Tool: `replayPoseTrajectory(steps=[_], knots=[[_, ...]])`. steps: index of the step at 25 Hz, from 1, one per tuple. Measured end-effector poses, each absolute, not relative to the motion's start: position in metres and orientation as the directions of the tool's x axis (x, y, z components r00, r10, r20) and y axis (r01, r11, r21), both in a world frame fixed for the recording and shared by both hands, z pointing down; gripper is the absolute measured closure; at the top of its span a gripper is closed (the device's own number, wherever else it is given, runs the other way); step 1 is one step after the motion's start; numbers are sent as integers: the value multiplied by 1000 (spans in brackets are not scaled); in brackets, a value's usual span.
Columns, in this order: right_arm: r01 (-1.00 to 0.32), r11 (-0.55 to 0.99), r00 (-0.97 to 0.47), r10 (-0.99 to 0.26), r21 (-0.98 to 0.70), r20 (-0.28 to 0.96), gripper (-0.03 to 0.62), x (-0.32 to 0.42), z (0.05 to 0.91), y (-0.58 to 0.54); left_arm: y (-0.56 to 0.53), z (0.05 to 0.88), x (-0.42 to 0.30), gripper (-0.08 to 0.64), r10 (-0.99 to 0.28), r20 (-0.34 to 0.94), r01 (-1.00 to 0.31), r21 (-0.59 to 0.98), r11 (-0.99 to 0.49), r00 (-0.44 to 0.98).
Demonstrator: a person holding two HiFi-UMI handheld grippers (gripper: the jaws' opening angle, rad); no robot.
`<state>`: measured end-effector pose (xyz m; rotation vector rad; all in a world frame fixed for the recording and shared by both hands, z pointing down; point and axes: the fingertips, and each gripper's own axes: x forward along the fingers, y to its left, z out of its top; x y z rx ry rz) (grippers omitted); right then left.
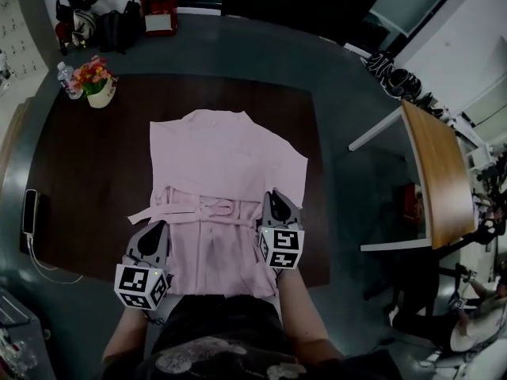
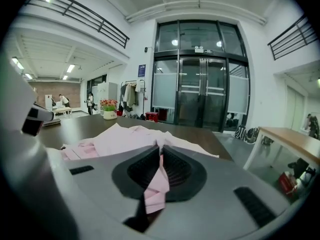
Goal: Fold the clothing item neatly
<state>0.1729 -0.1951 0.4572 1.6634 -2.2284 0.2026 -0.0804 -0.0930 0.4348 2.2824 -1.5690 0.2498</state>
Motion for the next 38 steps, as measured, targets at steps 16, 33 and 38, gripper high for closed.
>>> replayPoseTrajectory(steps=[16,33,38], knots=[[-939,337,-317,-928,75,195,580,138,389,-218,-116,400,-108,549,-921,298,-967,118,-227,253],[-893,422,-354,-875,160,332,580,-62,429,-250,-180,429,-223,549,-863,325,-922,160,-353,387],[-806,536,-370,-788,252,491,580,-97,495,-241,-188,442,-241,549,-850,351,-919,170,-356,394]])
